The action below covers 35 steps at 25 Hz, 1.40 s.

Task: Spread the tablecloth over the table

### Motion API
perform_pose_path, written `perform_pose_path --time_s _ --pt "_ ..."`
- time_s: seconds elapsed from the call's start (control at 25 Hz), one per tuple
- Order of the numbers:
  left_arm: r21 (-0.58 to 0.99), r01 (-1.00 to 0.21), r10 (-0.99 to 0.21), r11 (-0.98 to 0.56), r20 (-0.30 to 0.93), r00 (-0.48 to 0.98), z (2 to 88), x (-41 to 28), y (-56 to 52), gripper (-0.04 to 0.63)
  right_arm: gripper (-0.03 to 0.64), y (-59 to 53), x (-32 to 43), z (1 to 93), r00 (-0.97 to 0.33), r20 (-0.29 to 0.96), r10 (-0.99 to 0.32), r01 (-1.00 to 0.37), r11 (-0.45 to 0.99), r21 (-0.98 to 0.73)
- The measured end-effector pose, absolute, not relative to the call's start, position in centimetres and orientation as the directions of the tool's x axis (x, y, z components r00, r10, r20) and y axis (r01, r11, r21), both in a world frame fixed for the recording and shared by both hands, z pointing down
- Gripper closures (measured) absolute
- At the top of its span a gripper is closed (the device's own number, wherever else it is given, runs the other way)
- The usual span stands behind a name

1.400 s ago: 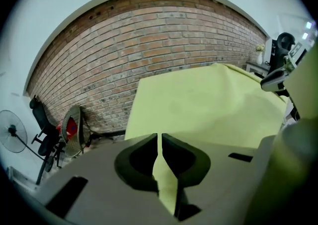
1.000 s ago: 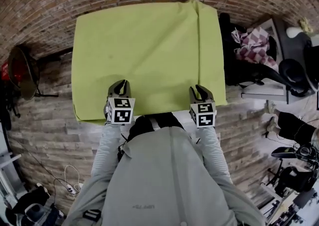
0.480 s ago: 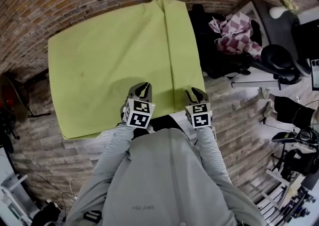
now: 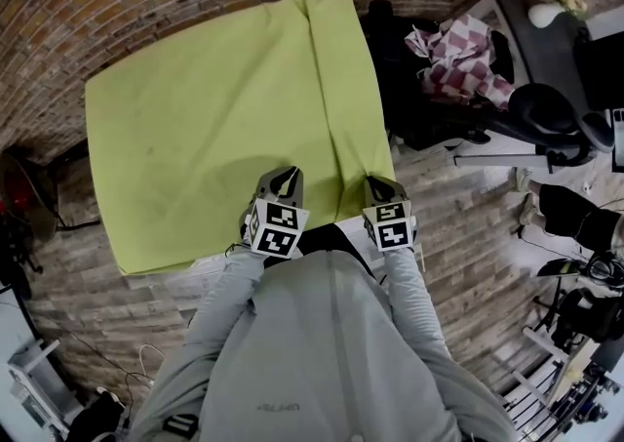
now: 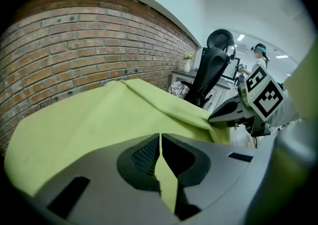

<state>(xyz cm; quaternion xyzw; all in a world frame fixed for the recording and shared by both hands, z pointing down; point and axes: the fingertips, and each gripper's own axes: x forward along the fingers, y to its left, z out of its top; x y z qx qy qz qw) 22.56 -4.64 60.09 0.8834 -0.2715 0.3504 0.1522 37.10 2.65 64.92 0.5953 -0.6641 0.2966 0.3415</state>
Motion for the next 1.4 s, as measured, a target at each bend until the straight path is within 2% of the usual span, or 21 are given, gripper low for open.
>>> perform_pose_path --time_s 0.32,0.64,0.92,1.4 --pt "0.075 -0.568 -0.359 -0.820 0.704 0.613 60.3 24.3 -4.4 0.566 0.595 5.6 48.1 64.2 0.127 0.802 -0.583 -0.992 -0.092 0.090" --pt "0.072 -0.558 -0.352 -0.827 0.707 0.613 60.4 25.8 -4.3 0.566 0.594 7.3 53.4 65.9 0.196 0.835 -0.514 -0.980 -0.122 0.155" --pt "0.070 -0.554 -0.349 -0.829 0.711 0.611 60.5 26.8 -4.7 0.566 0.592 11.3 54.2 69.3 0.188 0.892 -0.411 -0.976 -0.178 0.123" --pt "0.058 -0.585 -0.393 -0.809 0.686 0.613 59.5 25.6 -6.2 0.566 0.589 6.5 51.6 66.1 0.155 0.816 -0.557 -0.985 -0.146 0.088"
